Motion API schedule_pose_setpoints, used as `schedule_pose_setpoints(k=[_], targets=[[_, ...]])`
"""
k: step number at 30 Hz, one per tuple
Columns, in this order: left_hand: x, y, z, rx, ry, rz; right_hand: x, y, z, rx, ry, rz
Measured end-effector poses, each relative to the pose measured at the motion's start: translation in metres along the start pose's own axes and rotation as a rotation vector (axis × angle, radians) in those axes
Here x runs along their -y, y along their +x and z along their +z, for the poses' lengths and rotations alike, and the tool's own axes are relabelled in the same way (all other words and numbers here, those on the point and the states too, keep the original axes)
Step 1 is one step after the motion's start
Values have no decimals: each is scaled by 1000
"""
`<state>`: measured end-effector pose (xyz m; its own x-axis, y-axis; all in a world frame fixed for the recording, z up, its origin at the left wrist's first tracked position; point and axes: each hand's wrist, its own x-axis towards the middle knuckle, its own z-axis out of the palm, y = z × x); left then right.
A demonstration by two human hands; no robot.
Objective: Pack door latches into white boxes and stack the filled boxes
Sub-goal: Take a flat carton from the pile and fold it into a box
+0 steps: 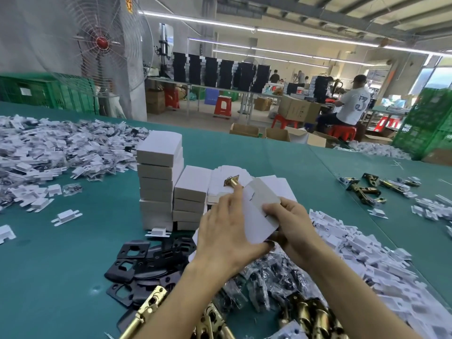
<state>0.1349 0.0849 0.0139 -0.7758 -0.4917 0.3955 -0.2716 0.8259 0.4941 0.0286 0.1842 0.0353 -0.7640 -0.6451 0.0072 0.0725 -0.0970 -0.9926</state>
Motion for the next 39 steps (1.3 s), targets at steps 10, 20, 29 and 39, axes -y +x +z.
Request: schedule_pose_setpoints(k=[10, 20, 29, 39], targets=[[27, -9, -4, 27, -98, 88, -4, -7, -3, -1, -378, -1], [28, -12, -8, 130, -322, 95, 9, -15, -4, 238, 57, 291], [23, -14, -9, 137, -274, 182, 6, -17, -16, 267, -68, 318], [25, -13, -11, 25, -187, 113, -9, -27, -8, -183, -238, -75]])
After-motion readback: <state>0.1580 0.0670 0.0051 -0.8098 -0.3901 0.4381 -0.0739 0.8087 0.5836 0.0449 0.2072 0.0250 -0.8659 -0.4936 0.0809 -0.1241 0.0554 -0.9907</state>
